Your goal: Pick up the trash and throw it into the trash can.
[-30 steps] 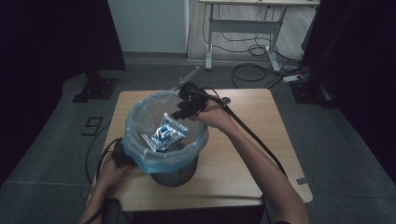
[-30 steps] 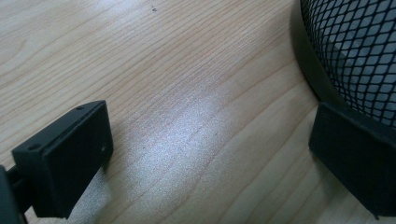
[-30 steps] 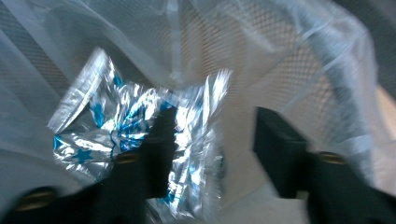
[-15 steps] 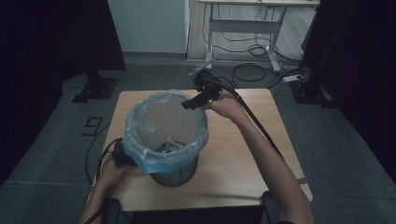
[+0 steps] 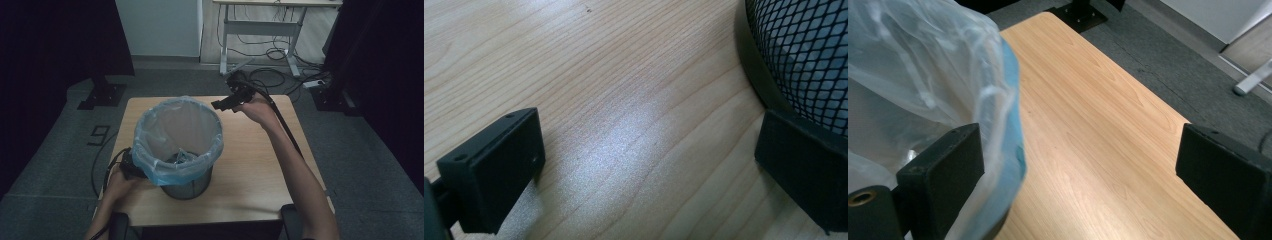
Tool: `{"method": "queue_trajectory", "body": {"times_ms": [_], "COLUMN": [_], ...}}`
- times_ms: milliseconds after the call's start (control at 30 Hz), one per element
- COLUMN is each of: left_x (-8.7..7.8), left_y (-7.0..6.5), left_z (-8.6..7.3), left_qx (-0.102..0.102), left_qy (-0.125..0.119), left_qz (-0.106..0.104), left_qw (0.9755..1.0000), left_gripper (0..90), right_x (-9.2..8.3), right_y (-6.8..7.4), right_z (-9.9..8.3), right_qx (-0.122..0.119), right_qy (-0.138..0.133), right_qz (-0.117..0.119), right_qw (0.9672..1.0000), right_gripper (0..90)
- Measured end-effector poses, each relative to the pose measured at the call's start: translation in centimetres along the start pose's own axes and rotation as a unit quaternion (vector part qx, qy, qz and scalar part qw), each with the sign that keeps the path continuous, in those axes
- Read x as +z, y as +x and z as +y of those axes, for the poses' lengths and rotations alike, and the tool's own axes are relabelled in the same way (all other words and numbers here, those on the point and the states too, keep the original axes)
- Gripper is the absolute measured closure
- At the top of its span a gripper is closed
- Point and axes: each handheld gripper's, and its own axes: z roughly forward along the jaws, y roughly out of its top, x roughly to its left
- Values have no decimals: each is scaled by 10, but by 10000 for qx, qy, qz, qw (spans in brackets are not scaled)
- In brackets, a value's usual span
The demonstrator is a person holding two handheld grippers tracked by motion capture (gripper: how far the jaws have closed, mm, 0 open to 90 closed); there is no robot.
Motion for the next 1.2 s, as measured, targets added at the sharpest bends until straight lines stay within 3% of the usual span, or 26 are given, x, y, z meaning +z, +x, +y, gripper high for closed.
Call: {"method": "queue_trajectory", "body": {"times_ms": [433, 800, 933, 1000, 1200], "left_x": [0, 0, 0, 0, 0], "left_y": [0, 0, 0, 0, 0], "left_z": [0, 0, 0, 0, 0], "left_qx": [0, 0, 1, 0, -1], "left_qy": [0, 0, 1, 0, -1], "left_qz": [0, 0, 0, 0, 0], "left_qw": [10000, 10000, 10000, 10000, 10000], "left_gripper": [0, 0, 0, 0, 0], "right_x": [-3, 1, 4, 3, 3], "right_y": [-20, -23, -21, -22, -26], "right_z": [-37, -69, -78, -84, -103], "right_qx": [177, 216, 126, 227, 415], "right_qy": [27, -111, 184, 30, 0], "right_qz": [-177, -169, -373, -338, -383], "right_qw": [9997, 9996, 9991, 9992, 9984], "right_gripper": [16, 0, 0, 0, 0]}}
